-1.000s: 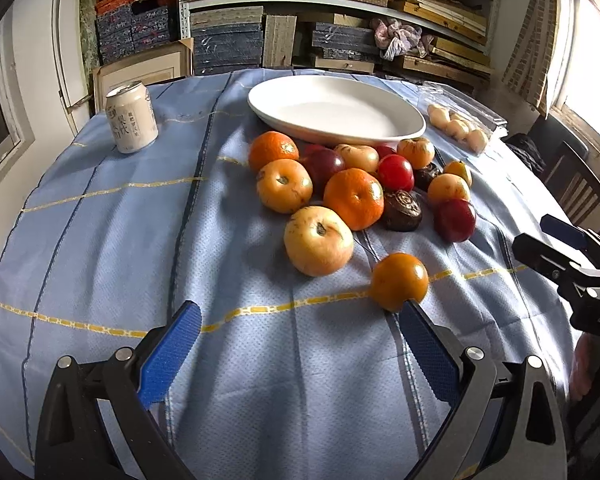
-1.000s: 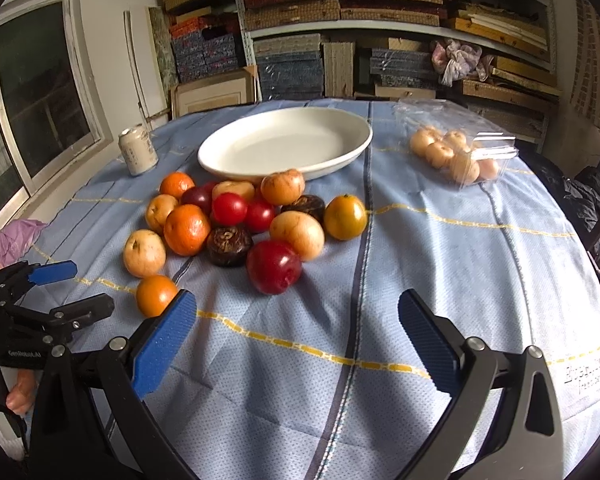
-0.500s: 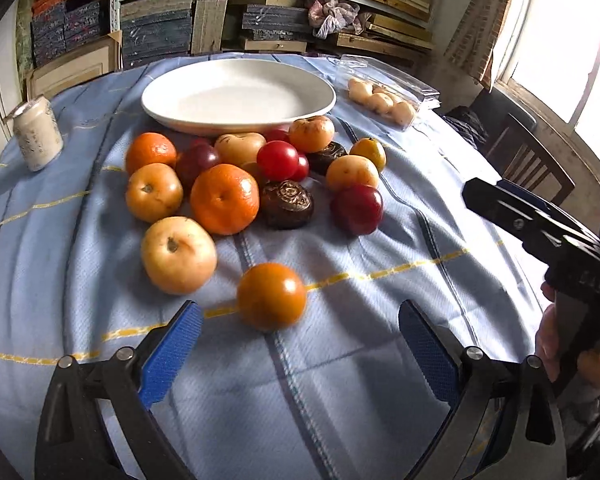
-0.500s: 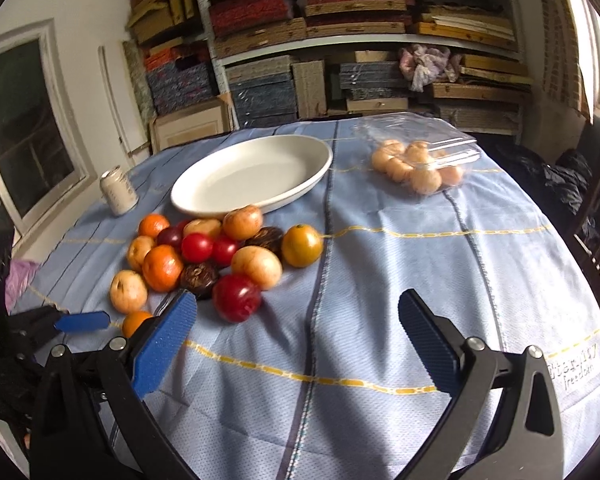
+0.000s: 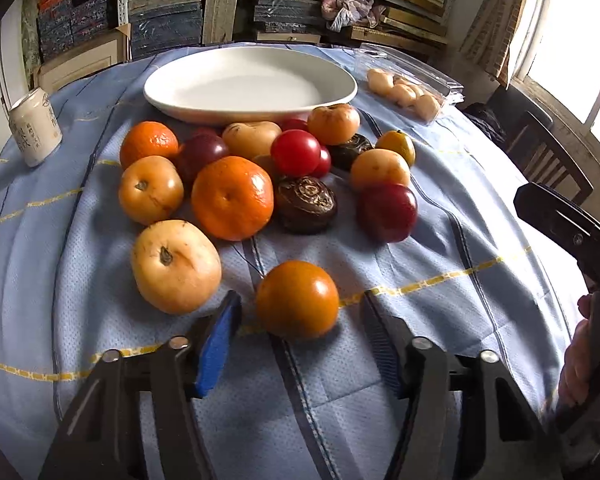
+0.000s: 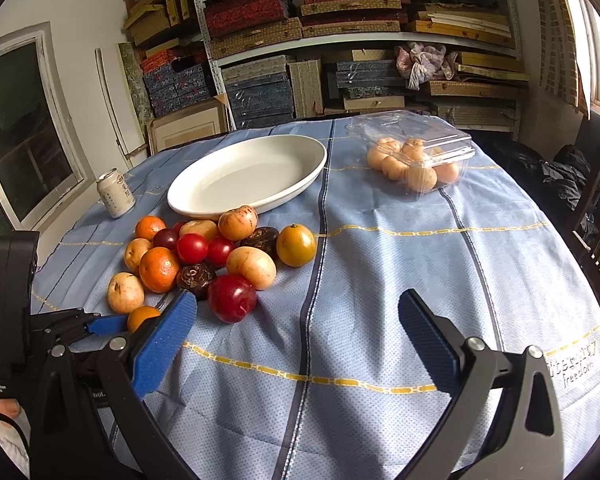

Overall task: Organize fruits
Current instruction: 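Grasp the orange fruit with the left tool while the right tool grasps the red apple, then carry the orange and red apple into the white dish and open both tools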

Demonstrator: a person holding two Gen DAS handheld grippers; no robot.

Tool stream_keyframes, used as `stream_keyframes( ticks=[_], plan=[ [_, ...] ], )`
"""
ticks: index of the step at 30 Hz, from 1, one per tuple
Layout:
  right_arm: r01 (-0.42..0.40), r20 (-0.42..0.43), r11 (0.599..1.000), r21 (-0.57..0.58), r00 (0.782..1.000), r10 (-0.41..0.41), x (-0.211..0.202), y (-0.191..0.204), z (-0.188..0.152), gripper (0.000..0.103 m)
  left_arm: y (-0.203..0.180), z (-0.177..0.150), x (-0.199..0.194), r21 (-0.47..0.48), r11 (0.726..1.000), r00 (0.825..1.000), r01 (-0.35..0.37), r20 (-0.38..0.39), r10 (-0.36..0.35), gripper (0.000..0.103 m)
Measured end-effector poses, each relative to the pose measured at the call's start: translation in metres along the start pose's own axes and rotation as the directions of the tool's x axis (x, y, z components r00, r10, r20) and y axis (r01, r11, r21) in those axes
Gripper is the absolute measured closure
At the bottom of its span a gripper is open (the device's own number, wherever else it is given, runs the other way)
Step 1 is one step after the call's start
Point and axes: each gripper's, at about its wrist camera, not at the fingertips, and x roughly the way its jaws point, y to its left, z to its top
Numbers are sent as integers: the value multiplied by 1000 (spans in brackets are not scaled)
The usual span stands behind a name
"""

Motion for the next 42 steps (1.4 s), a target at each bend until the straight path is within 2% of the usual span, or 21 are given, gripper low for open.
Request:
stream_keyframes(
  ticks=[2, 6, 7, 12, 14, 16, 17, 19, 22, 24, 28, 38, 42],
  plan=[
    [-1, -4, 1000, 1, 1000, 1, 2, 0, 0, 4, 2, 1, 0, -3, 1000, 1000, 13, 3, -13, 58],
    [0, -15, 1000, -12, 1000, 0, 6, 2, -2, 4, 5, 2, -1, -8, 1000, 1000, 24, 13, -24, 58],
    [0, -21, 1000, -17, 1000, 0, 7, 3, -2, 4, 5, 2, -1, -4, 1000, 1000, 20, 22, -20, 64],
    [-4, -64, 999, -42, 998, 2, 20, 8, -7, 4, 13, 1, -16, -28, 1000, 998, 10, 56, -8, 65],
    [-17, -78, 999, -48, 997, 13, 24, 9, -9, 8, 22, 1, -31, -49, 999, 997, 9, 82, -5, 65],
    [-36, -110, 998, -52, 993, 30, 31, 12, -10, 34, 33, 2, -44, -65, 998, 994, 0, 109, 7, 65],
    [-49, -138, 998, -50, 989, 42, 37, 14, -10, 38, 38, 2, -50, -71, 997, 992, -17, 125, 25, 65],
    [-71, -192, 996, -45, 980, 61, 46, 19, -10, 39, 50, 1, -57, -92, 994, 986, -57, 150, 70, 65],
    [-73, -248, 994, -79, 967, 52, 58, 33, -11, 39, 68, 0, -59, -139, 989, 986, -49, 154, 70, 65],
    [-60, -244, 993, -101, 969, 34, 62, 41, -6, 39, 73, 0, -59, -156, 987, 986, -33, 158, 57, 65],
    [-67, -224, 993, -93, 973, 45, 66, 50, 3, 41, 73, -3, -64, -136, 989, 980, -51, 184, 76, 65],
    [-89, -244, 994, -70, 967, 70, 87, 56, 2, 62, 77, -9, -64, -134, 990, 981, -46, 178, 70, 65],
    [-98, -236, 992, -84, 969, 76, 89, 55, 1, 62, 79, -10, -60, -138, 989, 984, -50, 165, 72, 65]
  ],
)
